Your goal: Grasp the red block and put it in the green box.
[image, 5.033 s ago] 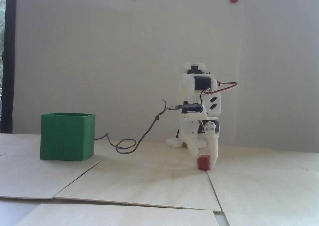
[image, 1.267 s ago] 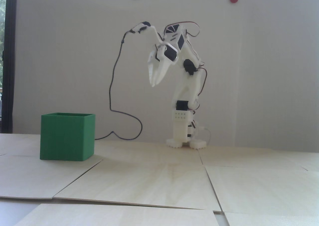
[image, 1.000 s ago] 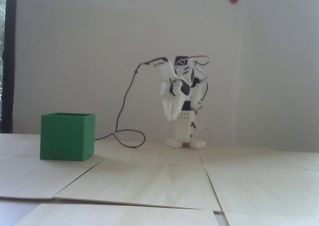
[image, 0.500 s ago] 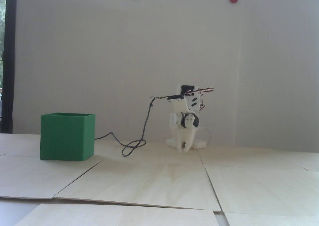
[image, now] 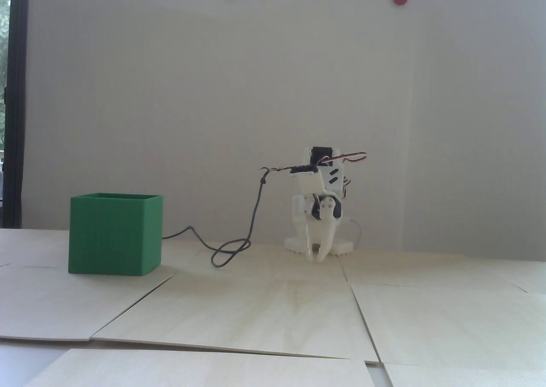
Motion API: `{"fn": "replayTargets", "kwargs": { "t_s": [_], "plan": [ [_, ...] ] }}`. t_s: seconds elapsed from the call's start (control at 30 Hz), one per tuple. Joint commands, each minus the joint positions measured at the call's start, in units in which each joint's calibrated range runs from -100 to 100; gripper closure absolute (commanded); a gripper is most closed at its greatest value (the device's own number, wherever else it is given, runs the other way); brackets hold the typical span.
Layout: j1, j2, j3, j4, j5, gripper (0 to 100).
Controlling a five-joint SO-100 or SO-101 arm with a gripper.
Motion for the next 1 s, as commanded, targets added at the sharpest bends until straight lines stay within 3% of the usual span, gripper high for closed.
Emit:
{"fn": "replayTargets", "kwargs": {
  "t_s": [0.0,0.97],
  "plan": [
    [-0.24,-4.62,0.29,6.09,0.00,97],
    [0.00,-5.65,0.29,7.10,-0.10,97]
  ]
}}
